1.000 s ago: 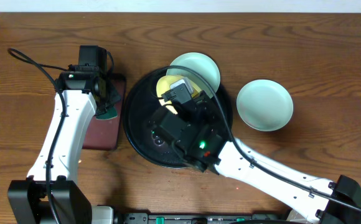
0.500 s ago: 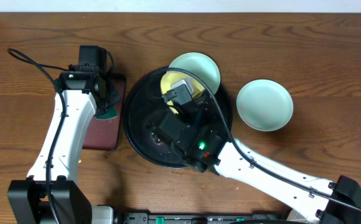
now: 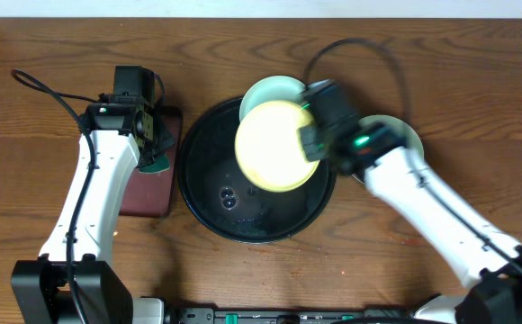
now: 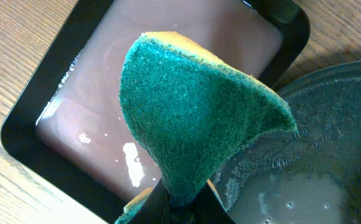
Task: Clean dirty plates on tray and stack at the side
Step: 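Carry the yellow plate right and set it on the pale green plate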
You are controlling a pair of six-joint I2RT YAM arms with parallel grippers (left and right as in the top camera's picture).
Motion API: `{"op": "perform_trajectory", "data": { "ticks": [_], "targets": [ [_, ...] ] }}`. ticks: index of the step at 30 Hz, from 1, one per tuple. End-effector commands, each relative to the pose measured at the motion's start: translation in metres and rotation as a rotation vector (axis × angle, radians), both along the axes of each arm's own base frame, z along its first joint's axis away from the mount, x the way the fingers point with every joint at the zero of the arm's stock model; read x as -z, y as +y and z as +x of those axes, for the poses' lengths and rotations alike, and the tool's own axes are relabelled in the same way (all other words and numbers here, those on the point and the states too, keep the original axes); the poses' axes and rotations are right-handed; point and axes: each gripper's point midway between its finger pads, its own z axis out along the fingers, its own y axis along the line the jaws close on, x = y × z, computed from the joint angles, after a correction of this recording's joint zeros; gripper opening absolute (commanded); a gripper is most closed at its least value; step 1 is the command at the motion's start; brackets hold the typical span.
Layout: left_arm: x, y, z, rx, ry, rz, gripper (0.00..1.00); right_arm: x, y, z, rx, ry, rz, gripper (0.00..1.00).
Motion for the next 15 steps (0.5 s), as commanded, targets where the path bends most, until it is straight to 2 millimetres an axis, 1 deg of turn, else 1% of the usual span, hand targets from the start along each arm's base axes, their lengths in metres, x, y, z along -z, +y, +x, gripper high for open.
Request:
{"op": "perform_trajectory", "data": {
  "ticks": [1,3,5,6,8,10,11,13,15],
  "targets": [
    [0.003,0.003,-0.002,0.002,0.016,0.018,0.07,-0.019,-0.036,0.010,0.096,0.074,0.220,0.01],
    [0.003,0.003,-0.002,0.002,0.016,0.018,0.07,-0.013,-0.077,0.015,0.218,0.109,0.220,0.01],
    [0.003,0.003,-0.002,0.002,0.016,0.018,0.08,-0.007,-0.115,0.016,0.320,0.139,0.207,0.01],
    [0.003,0.003,-0.002,0.002,0.016,0.018,0.08,-0.005,-0.132,0.015,0.364,0.149,0.198,0.01],
    [0.003,0.003,-0.002,0.002,0.016,0.018,0.07,0.002,-0.171,0.011,0.473,0.175,0.160,0.01],
    [0.003,0.003,-0.002,0.002,0.016,0.018,0.08,0.011,-0.204,0.004,0.566,0.202,0.127,0.01],
    [0.003,0.003,-0.002,0.002,0.016,0.018,0.08,0.017,-0.216,-0.001,0.603,0.220,0.120,0.01],
    [0.003,0.003,-0.002,0.002,0.016,0.018,0.07,0.029,-0.232,-0.009,0.648,0.250,0.117,0.01],
    [0.003,0.003,-0.002,0.002,0.016,0.018,0.07,0.043,-0.243,-0.016,0.681,0.280,0.115,0.01]
  ]
}}
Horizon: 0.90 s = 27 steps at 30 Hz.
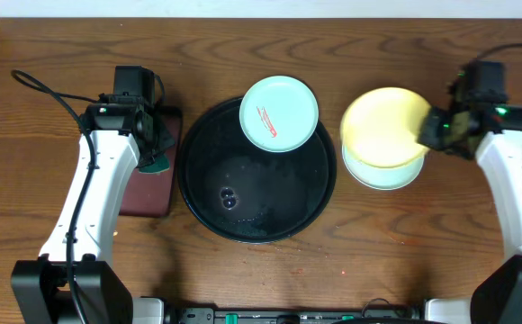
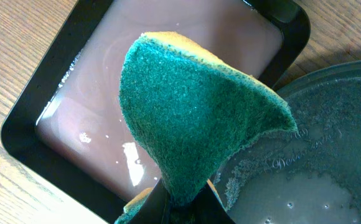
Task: Clean dirty plates on tray and stack at the side
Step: 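Carry the yellow plate right and set it on the pale green plate, then move right gripper to the second pale green plate and grip its rim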
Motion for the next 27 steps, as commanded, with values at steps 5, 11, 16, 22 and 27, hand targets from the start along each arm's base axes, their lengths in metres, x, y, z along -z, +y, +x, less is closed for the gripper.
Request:
{"op": "perform_trajectory", "data": {
  "ticks": [5,11,16,22,27],
  "targets": [
    [0.003,0.003,-0.002,0.002,0.015,0.018,0.08,0.050,-0.014,-0.019,0.061,0.089,0.014,0.01],
    [0.003,0.003,-0.002,0.002,0.015,0.018,0.07,0.067,-0.014,-0.015,0.059,0.062,0.011,0.04],
    [0.003,0.003,-0.002,0.002,0.015,0.018,0.07,0.061,-0.008,-0.004,0.041,0.019,0.041,0.25],
    [0.003,0.003,-0.002,0.002,0.014,0.018,0.08,0.026,0.040,0.029,-0.139,-0.110,0.169,0.26],
    [0.003,0.003,-0.002,0.002,0.015,0.018,0.07,-0.018,0.091,0.058,-0.304,-0.221,0.141,0.29]
  ]
}}
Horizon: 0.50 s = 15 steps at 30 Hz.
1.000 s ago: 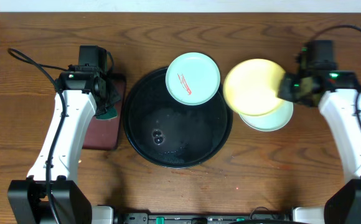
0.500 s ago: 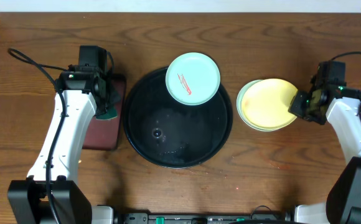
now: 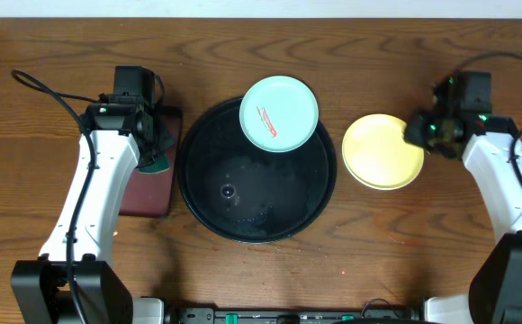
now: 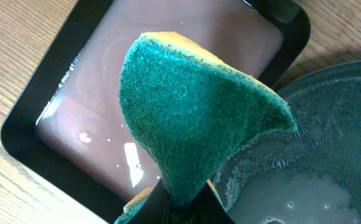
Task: Clean dirty plates on tray and stack at the side
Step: 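Move right gripper to the second pale green plate and grip its rim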
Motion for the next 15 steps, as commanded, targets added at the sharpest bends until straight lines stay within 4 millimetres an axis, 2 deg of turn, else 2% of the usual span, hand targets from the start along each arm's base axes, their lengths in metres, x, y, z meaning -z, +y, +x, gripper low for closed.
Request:
{"op": "perform_trajectory", "data": {
  "ticks": [1,3,7,12,14,15],
  "targets": [
    [0.003,0.003,-0.002,0.002,0.015,0.018,0.08,-0.037,0.045,0.023,-0.154,-0.103,0.009,0.29],
    [0.003,0.003,-0.002,0.002,0.015,0.018,0.08,-0.052,0.068,0.041,-0.215,-0.122,-0.010,0.31],
    [0.003,0.003,-0.002,0.002,0.015,0.018,0.07,-0.049,0.095,0.066,-0.327,-0.083,-0.036,0.33],
    [0.003,0.003,-0.001,0.002,0.013,0.018,0.08,-0.022,0.138,0.089,-0.505,0.004,-0.011,0.43],
    [0.003,0.003,-0.001,0.002,0.011,0.018,0.08,-0.006,0.156,0.096,-0.565,0.026,0.019,0.44],
    [0.003,0.003,-0.001,0.002,0.011,0.018,0.07,0.013,0.169,0.101,-0.594,0.050,0.044,0.44]
  ]
}}
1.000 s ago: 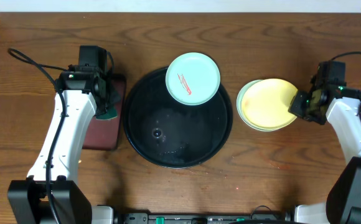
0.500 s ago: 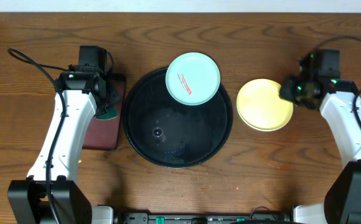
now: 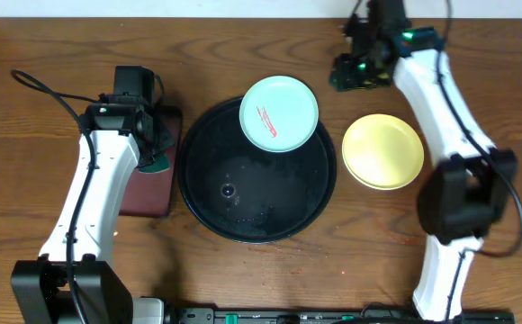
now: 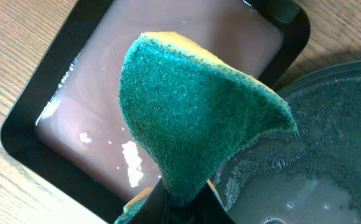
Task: Clean dirty plates on tray and stack at the side
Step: 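Move right gripper to the second pale green plate and grip its rim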
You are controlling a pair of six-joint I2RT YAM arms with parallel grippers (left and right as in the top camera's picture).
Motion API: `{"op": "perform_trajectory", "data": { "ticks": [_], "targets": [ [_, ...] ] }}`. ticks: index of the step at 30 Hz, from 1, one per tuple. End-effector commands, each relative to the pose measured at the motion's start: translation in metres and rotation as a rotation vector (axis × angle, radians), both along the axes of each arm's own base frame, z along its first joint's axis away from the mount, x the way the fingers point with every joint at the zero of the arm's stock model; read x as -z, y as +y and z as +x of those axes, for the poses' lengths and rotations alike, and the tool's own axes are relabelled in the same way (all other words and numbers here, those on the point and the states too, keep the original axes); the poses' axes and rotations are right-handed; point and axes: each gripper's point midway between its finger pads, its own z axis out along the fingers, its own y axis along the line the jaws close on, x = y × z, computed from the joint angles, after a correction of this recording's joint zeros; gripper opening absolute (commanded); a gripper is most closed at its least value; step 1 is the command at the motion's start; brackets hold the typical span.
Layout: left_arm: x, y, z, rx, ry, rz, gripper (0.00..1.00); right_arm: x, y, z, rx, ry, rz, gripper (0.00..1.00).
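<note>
A mint plate (image 3: 279,113) with a red smear rests on the back rim of the round black tray (image 3: 243,211). On the table to the right of the tray lies a yellow plate (image 3: 382,151). My right gripper (image 3: 349,74) hovers at the back, just right of the mint plate, its fingers spread with nothing in them. At the tray's left edge my left gripper (image 4: 183,202) is shut on a folded green sponge (image 4: 193,118), held over a black basin (image 4: 18,134).
The rectangular basin (image 3: 148,200) holds brownish water and sits on the table against the tray's left side. The tray floor (image 4: 330,143) is wet, with suds and small bubbles. A cable loops on the table behind the left arm.
My right gripper has moved from beside the yellow plate at the right to the back of the table, next to the mint plate. The left arm and sponge are unchanged.
First my right gripper held the yellow plate over the tray, covering part of the mint plate. Then it held it over a pale plate on the table at the right. Afterwards the yellow plate lay on that plate, and the gripper now stands by the mint plate.
</note>
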Motion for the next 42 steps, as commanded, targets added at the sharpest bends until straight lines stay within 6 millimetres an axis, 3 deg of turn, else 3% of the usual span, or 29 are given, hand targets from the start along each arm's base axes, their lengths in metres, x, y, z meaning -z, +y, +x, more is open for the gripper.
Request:
{"op": "perform_trajectory", "data": {
  "ticks": [1,4,10,12,19,23,33,37,42],
  "targets": [
    [0.003,0.003,-0.001,0.002,0.012,0.018,0.08,0.034,0.039,0.009,-0.142,0.036,0.055,0.44],
    [0.003,0.003,-0.001,0.002,0.012,0.018,0.08,0.062,0.050,0.011,-0.161,0.063,0.049,0.44],
    [0.003,0.003,-0.001,0.002,0.012,0.018,0.07,0.084,0.061,0.008,-0.184,0.087,0.035,0.42],
    [0.003,0.003,-0.001,0.002,0.013,0.018,0.07,0.089,0.063,0.007,-0.187,0.092,0.031,0.36],
    [0.003,0.003,-0.001,0.002,0.013,0.018,0.07,0.090,0.063,0.007,-0.182,0.096,0.032,0.01],
    [0.003,0.003,-0.001,0.002,0.013,0.018,0.07,0.090,0.062,0.003,-0.175,0.115,0.030,0.01],
    [0.003,0.003,-0.001,0.002,0.012,0.018,0.08,0.058,0.079,-0.046,-0.201,0.244,0.012,0.01],
    [0.003,0.003,-0.001,0.002,0.013,0.018,0.08,0.066,0.082,-0.077,-0.168,0.379,-0.021,0.01],
    [0.003,0.003,-0.001,0.002,0.012,0.018,0.07,0.080,0.093,-0.102,-0.101,0.479,-0.044,0.01]
  ]
}}
